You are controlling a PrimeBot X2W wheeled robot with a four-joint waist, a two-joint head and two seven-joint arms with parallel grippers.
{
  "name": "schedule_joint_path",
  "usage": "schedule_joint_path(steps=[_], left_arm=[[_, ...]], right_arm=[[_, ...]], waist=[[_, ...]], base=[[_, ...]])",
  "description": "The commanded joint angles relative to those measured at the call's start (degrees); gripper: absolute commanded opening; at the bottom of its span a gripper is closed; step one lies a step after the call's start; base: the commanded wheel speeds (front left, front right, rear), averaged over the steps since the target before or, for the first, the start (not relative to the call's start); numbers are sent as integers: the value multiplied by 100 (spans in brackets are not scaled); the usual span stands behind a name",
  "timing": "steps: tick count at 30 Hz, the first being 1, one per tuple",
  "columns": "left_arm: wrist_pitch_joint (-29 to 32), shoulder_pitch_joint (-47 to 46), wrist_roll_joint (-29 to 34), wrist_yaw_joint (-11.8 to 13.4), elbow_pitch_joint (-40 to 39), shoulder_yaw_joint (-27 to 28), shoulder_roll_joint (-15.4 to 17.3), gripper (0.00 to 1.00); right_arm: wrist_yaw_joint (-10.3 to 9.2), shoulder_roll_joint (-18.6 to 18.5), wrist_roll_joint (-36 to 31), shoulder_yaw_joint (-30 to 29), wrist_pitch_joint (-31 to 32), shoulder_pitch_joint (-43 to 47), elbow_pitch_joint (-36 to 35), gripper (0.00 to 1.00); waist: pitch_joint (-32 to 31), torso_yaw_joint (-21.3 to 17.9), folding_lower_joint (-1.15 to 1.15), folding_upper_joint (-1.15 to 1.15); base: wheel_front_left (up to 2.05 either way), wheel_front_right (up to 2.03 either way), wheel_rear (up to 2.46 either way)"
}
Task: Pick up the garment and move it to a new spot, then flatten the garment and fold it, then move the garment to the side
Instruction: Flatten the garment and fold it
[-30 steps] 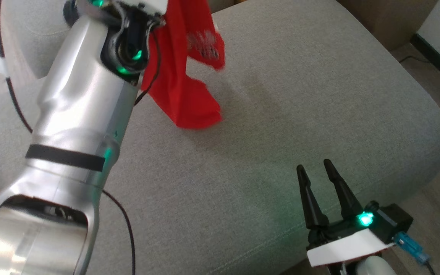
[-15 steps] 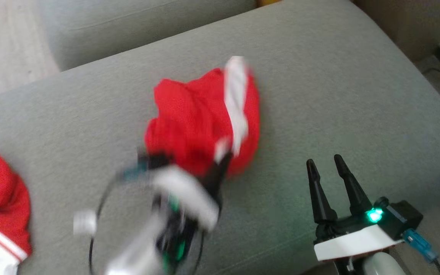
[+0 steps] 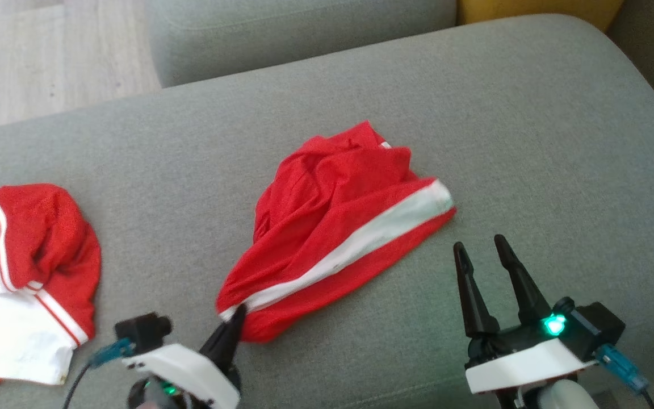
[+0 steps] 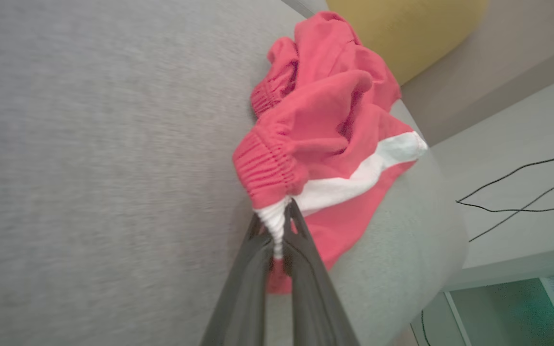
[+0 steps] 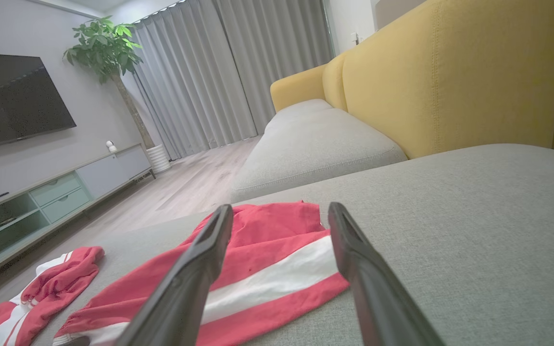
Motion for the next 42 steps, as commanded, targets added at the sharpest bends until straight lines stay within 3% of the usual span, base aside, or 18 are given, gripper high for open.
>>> schedule_joint_path(steps=[1, 9, 10, 11, 12, 19, 28, 36, 42], left_arm=[[-133, -90, 72, 55, -24, 282, 167, 0], [-370, 36, 588, 215, 323, 348, 212, 0], [-389, 50, 705, 272, 329, 374, 192, 25], [-403, 75, 779, 321, 321, 437, 147, 66], [-413, 93, 891, 367, 296, 490, 110, 100], [-423, 619, 2320, 870, -532, 1579, -378, 100], [-424, 1474, 4518, 1199, -1441, 2536, -1052, 100], [-424, 1586, 5478, 1381, -1636, 3047, -1337, 100], [-424, 1620, 5662, 1299, -1555, 3267, -1400, 100]], right_arm=[[44, -22, -42, 150, -52, -90, -155, 100], [44, -22, -145, 129, -52, -39, -63, 100], [44, -22, -158, 110, -52, -24, -55, 100], [44, -22, -174, 92, -52, -11, -47, 100], [44, -22, -195, 70, -52, -1, -39, 100], [44, -22, -448, -199, -52, 74, -39, 100], [44, -22, -1092, -836, -52, 257, -49, 100], [44, -22, -1500, -1174, -52, 348, 12, 100], [44, -22, -1499, -1241, -52, 404, 150, 100]], waist=[[-71, 68, 0, 0], [-255, 109, 0, 0], [-278, 115, 0, 0], [-294, 118, 0, 0], [-308, 122, 0, 0], [-384, 221, 0, 0], [-466, 537, 0, 0], [-492, 783, 0, 0], [-537, 883, 0, 0]], base=[[0, 0, 0], [0, 0, 0], [0, 0, 0], [0, 0, 0], [0, 0, 0], [0, 0, 0], [0, 0, 0], [0, 0, 0], [0, 0, 0]])
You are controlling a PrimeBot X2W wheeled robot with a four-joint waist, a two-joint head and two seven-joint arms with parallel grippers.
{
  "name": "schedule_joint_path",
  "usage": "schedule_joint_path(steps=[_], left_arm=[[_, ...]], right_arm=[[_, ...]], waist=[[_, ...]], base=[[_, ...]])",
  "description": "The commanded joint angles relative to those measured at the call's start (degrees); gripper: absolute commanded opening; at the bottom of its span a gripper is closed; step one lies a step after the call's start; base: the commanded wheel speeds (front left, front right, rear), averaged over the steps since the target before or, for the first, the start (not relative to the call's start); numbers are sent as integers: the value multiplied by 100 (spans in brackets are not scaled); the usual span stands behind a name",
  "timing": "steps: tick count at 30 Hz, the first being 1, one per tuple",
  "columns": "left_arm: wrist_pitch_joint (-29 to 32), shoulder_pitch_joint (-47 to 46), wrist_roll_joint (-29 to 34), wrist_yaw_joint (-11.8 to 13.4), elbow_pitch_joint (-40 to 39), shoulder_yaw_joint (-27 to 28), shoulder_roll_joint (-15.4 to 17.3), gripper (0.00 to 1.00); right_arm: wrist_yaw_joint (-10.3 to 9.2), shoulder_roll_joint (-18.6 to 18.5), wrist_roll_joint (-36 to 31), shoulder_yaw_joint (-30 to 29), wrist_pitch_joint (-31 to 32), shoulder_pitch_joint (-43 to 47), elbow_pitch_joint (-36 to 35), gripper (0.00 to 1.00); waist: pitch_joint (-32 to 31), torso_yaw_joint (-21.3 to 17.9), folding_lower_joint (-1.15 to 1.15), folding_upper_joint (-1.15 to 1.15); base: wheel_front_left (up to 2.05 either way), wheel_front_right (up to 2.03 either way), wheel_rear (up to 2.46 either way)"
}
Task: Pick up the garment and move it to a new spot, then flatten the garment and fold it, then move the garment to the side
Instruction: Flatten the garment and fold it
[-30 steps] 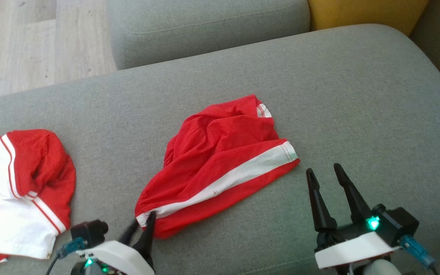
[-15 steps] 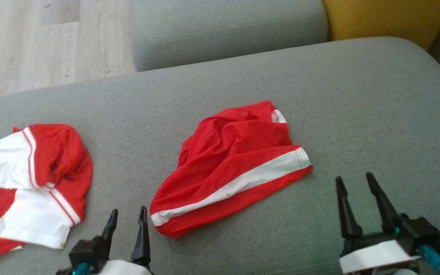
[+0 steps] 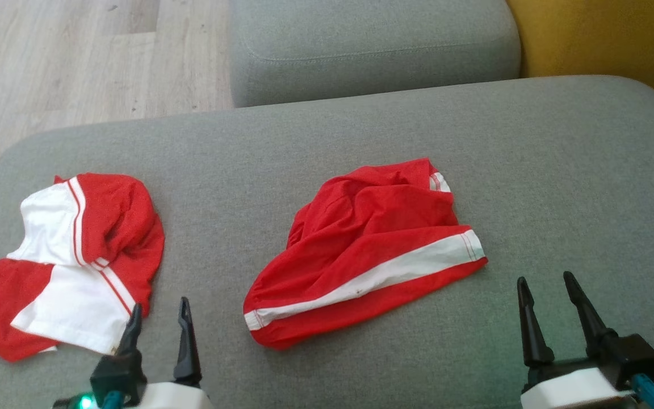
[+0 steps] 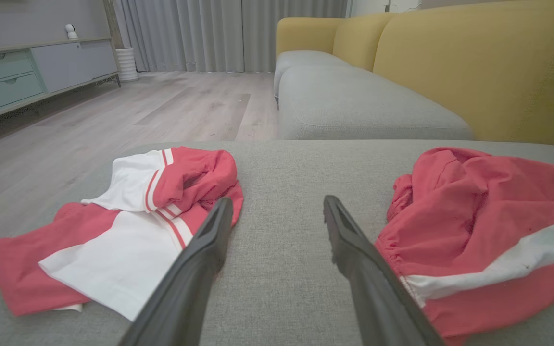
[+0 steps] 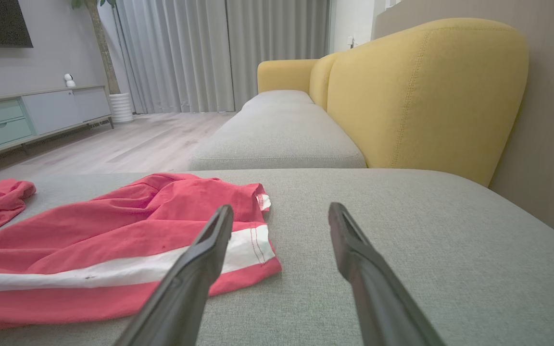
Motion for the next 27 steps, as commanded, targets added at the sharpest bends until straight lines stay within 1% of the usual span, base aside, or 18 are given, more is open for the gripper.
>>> schedule_joint_path(steps=[1, 4, 10, 14, 19, 27], left_arm=[[-70, -144, 65, -35, -166, 244, -22, 100], [-70, -128, 114, -81, -115, 335, -35, 100], [-70, -67, 159, -35, 51, 484, -51, 100], [-70, 0, 164, -68, 90, 552, -56, 100], [-70, 47, 191, -121, 89, 593, -60, 100], [-70, 72, 182, -127, 54, 617, -62, 100]], right_arm=[[44, -32, 1, 97, -52, -154, -141, 100], [44, -32, 41, 82, -52, -170, -65, 100], [44, -32, 99, 63, -52, -216, 88, 100], [44, -32, 144, 60, -52, -231, 151, 100], [44, -32, 165, 48, -52, -272, 213, 100], [44, -32, 180, 69, -52, -324, 258, 100]], waist=[[-6, 12, 0, 0], [-17, 24, 0, 0], [-36, 22, 0, 0], [-43, 38, 0, 0], [-40, 83, 0, 0], [-30, 135, 0, 0]], base=[[0, 0, 0], [0, 0, 0], [0, 0, 0], [0, 0, 0], [0, 0, 0], [0, 0, 0]])
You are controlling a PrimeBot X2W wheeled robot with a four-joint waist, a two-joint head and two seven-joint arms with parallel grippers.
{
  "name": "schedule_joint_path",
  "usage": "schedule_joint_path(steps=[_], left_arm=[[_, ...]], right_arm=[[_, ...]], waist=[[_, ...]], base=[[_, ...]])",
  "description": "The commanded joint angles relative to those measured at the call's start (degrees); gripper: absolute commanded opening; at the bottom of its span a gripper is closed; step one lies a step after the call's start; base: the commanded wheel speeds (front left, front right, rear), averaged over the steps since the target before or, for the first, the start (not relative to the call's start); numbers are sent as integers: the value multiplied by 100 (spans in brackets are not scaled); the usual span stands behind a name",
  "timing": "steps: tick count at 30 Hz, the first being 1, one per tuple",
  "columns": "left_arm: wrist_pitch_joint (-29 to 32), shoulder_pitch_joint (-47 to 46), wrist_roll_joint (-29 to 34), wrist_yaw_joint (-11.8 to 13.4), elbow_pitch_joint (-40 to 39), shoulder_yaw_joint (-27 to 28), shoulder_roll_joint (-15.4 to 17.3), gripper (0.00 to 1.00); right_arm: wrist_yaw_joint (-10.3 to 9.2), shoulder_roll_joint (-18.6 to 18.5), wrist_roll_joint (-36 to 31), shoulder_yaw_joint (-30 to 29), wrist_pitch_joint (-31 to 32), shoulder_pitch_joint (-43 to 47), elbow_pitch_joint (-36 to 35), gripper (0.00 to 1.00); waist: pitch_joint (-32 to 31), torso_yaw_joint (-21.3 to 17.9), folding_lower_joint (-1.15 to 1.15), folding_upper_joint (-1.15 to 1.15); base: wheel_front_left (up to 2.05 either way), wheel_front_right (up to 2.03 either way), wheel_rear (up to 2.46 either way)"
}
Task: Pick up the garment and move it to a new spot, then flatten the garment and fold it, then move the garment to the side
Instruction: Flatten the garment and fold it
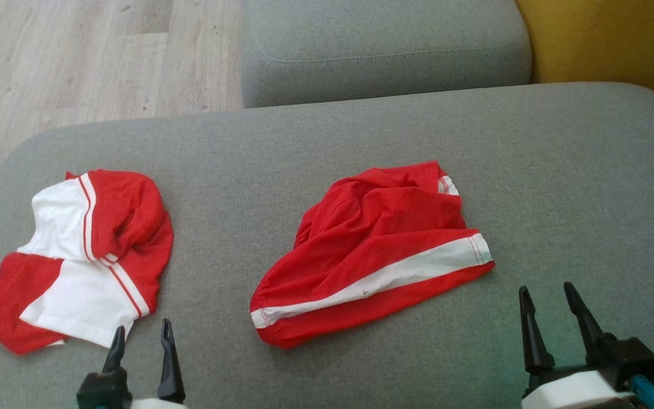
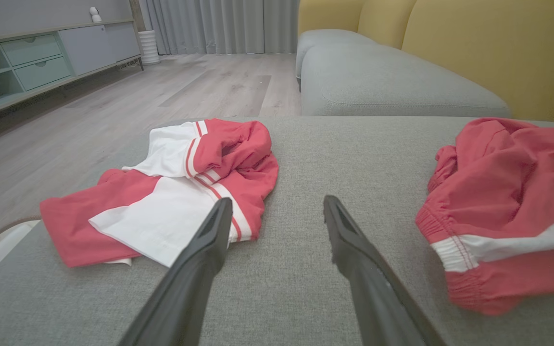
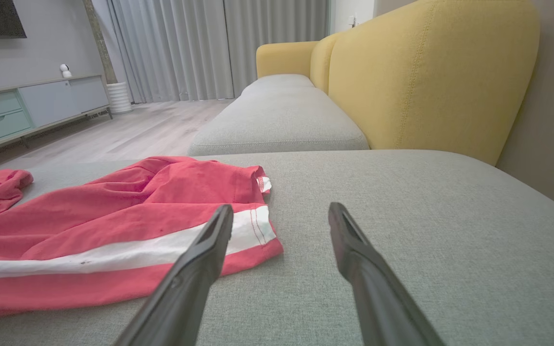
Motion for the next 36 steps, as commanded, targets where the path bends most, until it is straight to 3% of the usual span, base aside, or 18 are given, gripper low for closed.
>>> schedule_joint_path(steps=[1, 18, 26, 29, 36], left_arm=[[-70, -155, 44, -7, -191, 207, -37, 100], [-70, -125, -33, 51, -210, 156, -38, 100], [-38, -190, -625, 117, -126, -233, -38, 100], [469, -292, -811, 50, -189, -548, -38, 100], [1852, -480, -1155, -195, -651, -1041, -27, 100]], right_arm=[[44, -33, 65, 136, -52, -268, -146, 100], [44, -33, 109, 168, -52, -332, -58, 100], [44, -35, 19, 313, 0, -647, 101, 100], [44, -111, -72, 355, 448, -945, 179, 100], [44, -692, 77, 961, 2215, -1654, 531, 100]], waist=[[4, 7, 0, 0], [23, 63, 0, 0], [17, 35, 0, 0], [23, 34, 0, 0], [155, 79, 0, 0]], base=[[0, 0, 0], [0, 0, 0], [0, 0, 0], [0, 0, 0], [0, 0, 0]])
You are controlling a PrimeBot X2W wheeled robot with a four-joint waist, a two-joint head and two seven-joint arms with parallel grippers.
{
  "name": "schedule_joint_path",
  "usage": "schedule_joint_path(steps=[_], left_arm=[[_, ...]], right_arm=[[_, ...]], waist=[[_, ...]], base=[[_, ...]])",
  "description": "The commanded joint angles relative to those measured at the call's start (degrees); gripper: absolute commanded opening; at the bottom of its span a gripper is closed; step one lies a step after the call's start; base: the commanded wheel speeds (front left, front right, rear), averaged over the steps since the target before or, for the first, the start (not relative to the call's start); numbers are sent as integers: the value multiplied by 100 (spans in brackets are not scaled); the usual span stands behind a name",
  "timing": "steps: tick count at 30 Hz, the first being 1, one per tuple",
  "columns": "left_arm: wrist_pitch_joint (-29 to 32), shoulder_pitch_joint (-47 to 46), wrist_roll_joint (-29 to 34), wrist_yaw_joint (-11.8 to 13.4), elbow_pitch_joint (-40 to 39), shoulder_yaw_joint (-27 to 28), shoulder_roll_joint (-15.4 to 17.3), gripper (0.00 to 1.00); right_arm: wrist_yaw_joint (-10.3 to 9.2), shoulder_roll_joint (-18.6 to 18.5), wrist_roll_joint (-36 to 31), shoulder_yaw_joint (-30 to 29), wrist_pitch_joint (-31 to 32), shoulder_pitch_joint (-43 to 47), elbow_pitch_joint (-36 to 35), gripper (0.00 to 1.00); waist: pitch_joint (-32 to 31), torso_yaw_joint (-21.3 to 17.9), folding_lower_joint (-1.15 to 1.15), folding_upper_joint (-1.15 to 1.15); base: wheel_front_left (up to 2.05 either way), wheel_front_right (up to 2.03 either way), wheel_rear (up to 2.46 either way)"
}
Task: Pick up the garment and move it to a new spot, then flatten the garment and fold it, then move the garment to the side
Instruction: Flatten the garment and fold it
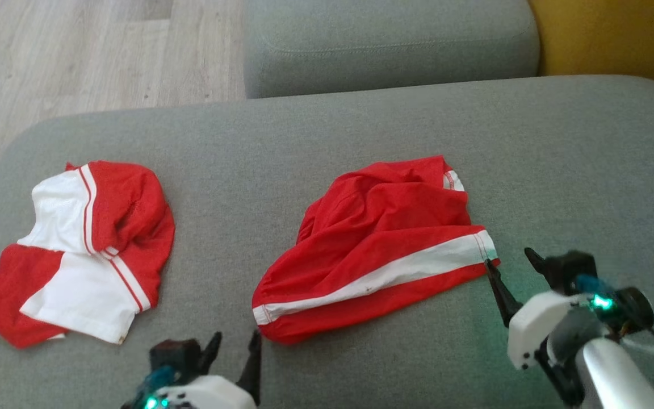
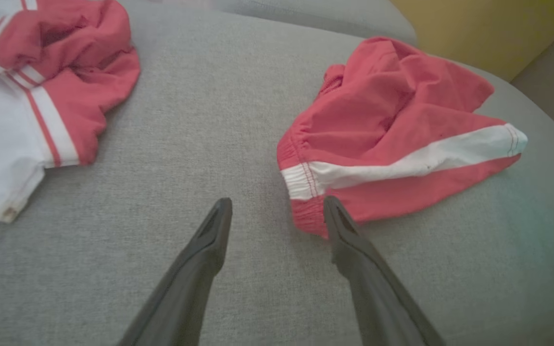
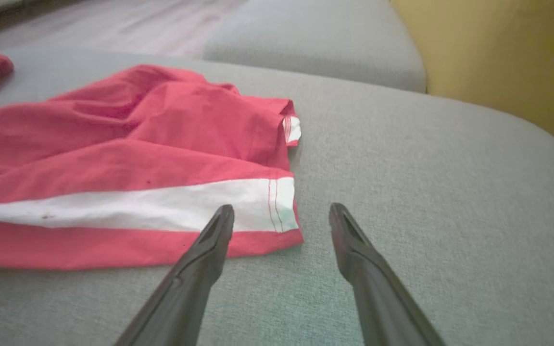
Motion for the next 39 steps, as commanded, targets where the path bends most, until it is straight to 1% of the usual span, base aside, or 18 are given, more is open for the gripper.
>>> schedule_joint_path(steps=[1, 2, 3, 4, 10, 17, 21, 23, 27, 39], left_arm=[[32, -318, -1, -18, -197, 137, -24, 100], [166, -364, 48, -52, -171, 63, 25, 100], [290, -397, 8, -82, -137, 21, 25, 100], [450, -496, -69, -135, -74, -49, 19, 100], [584, -882, -339, -213, 127, -160, -7, 100], [582, -1220, -671, -291, 352, -301, -24, 100], [608, -1369, -854, -323, 502, -360, -28, 100], [622, -1430, -904, -349, 591, -406, -29, 100], [594, -1514, -976, -342, 759, -428, -30, 100], [486, -1637, -1245, -394, 1065, -456, -32, 100]], right_arm=[[44, -112, 29, 148, 63, -318, -156, 100], [44, -199, 42, 228, 246, -415, -84, 100], [44, -248, 115, 287, 412, -498, -4, 100], [44, -376, 210, 444, 626, -662, 132, 100], [44, -601, 449, 786, 903, -1112, 525, 100], [44, -692, 604, 1043, 817, -1418, 866, 100], [44, -679, 728, 1146, 756, -1537, 1050, 100], [44, -674, 749, 1184, 702, -1579, 1133, 97], [44, -639, 797, 1281, 591, -1647, 1272, 100], [44, -577, 941, 1491, 365, -1781, 1530, 100]], waist=[[32, 22, 0, 0], [56, 33, 0, 0], [78, 47, 0, 0], [140, 85, 0, 0], [380, 161, 0, 0], [532, 182, 0, 0], [587, 175, 0, 0], [606, 172, 0, 0], [632, 164, 0, 0], [667, 164, 0, 0]], base=[[0, 0, 0], [0, 0, 0], [0, 0, 0], [0, 0, 0], [0, 0, 0], [0, 0, 0], [0, 0, 0], [0, 0, 0], [0, 0, 0], [0, 0, 0]])
